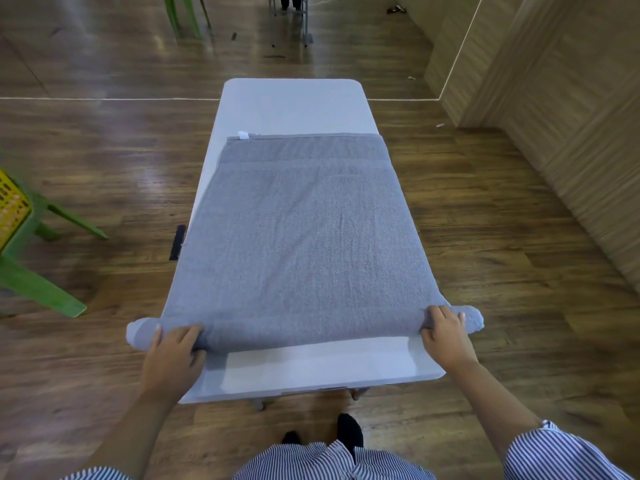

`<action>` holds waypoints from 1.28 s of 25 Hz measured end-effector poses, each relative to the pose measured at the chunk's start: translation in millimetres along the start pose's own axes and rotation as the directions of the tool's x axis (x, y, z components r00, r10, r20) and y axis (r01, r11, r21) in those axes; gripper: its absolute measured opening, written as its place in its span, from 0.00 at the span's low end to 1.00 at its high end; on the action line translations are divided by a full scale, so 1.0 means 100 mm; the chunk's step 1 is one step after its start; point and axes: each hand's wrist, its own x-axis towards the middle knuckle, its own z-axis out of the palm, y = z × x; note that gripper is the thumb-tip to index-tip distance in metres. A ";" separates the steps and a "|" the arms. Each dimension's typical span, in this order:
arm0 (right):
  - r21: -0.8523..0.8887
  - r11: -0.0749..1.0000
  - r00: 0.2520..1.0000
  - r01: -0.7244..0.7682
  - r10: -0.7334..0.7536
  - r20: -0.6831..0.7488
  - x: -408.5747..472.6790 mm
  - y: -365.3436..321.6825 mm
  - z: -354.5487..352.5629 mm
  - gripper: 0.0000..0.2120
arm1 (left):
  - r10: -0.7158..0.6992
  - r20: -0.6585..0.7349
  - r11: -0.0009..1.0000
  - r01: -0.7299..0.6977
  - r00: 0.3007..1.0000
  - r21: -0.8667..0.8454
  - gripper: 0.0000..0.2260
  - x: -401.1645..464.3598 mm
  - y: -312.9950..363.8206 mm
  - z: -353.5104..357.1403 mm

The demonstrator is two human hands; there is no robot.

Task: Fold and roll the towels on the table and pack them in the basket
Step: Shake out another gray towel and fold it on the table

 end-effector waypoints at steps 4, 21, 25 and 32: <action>0.000 0.998 0.995 0.065 -0.065 0.073 0.02 -0.04 -0.09 0.04 | -0.001 0.016 0.997 0.000 1.000 0.072 0.23 -0.04 -0.04 -0.03; -0.166 0.984 0.998 0.068 -0.070 -0.007 -0.06 0.06 -0.08 0.16 | 0.077 0.089 0.995 -0.081 0.993 0.051 0.22 0.07 -0.07 -0.05; -0.214 0.976 0.999 0.052 -0.053 -0.001 -0.02 0.09 -0.13 0.16 | 0.174 -0.013 0.985 -0.174 0.985 0.009 0.21 0.11 -0.05 -0.08; -0.256 0.959 0.991 0.118 -0.131 -0.036 -0.11 0.00 0.02 0.25 | 0.054 -0.063 0.999 -0.055 0.997 0.000 0.21 0.09 -0.06 -0.05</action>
